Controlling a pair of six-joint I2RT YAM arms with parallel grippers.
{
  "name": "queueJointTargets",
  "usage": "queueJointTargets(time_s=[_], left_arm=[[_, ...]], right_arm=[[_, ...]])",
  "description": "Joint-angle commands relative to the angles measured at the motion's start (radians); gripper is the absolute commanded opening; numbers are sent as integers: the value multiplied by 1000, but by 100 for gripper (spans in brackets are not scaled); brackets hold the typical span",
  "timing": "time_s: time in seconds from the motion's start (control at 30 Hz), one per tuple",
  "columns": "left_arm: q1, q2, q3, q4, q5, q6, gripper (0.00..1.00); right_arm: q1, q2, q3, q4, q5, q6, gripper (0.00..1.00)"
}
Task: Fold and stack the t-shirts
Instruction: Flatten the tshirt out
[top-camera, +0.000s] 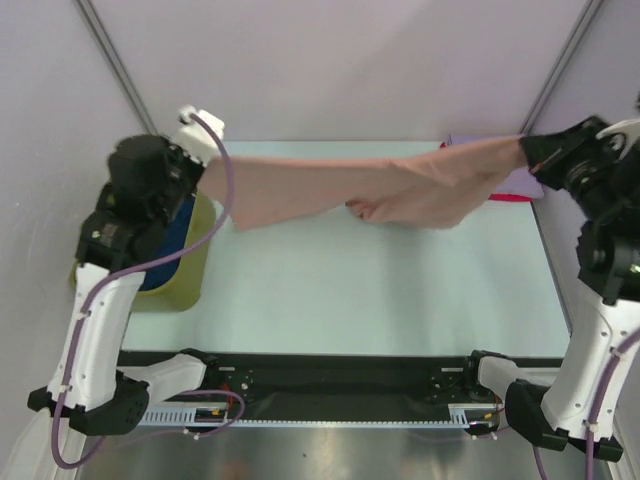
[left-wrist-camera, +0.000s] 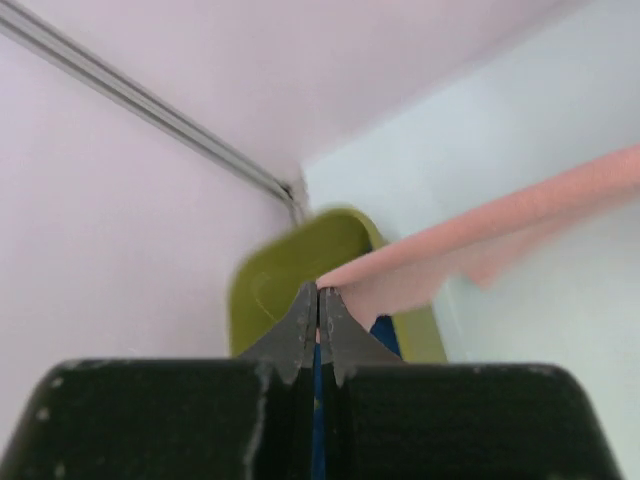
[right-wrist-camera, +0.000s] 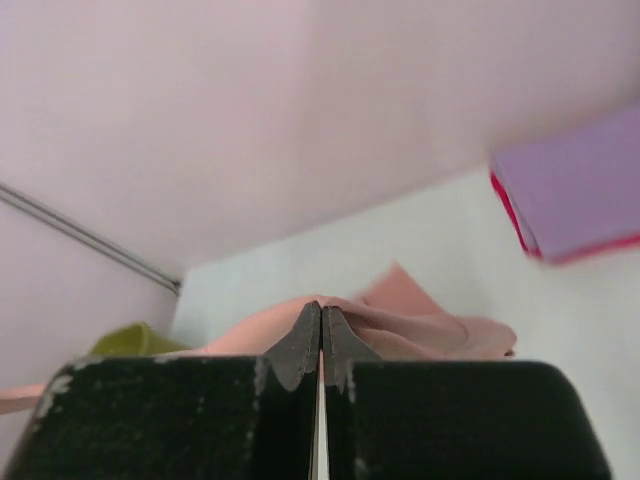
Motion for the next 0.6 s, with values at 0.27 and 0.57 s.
queueJointTargets(time_s=[0.27,0.57], left_arm=[[17,254,584,-98,-138,102,0],[135,641,815,43,-36,146,0]], right_arm=[[19,116,332,220,1,13,0],[20,408,294,537,-57,194,0]])
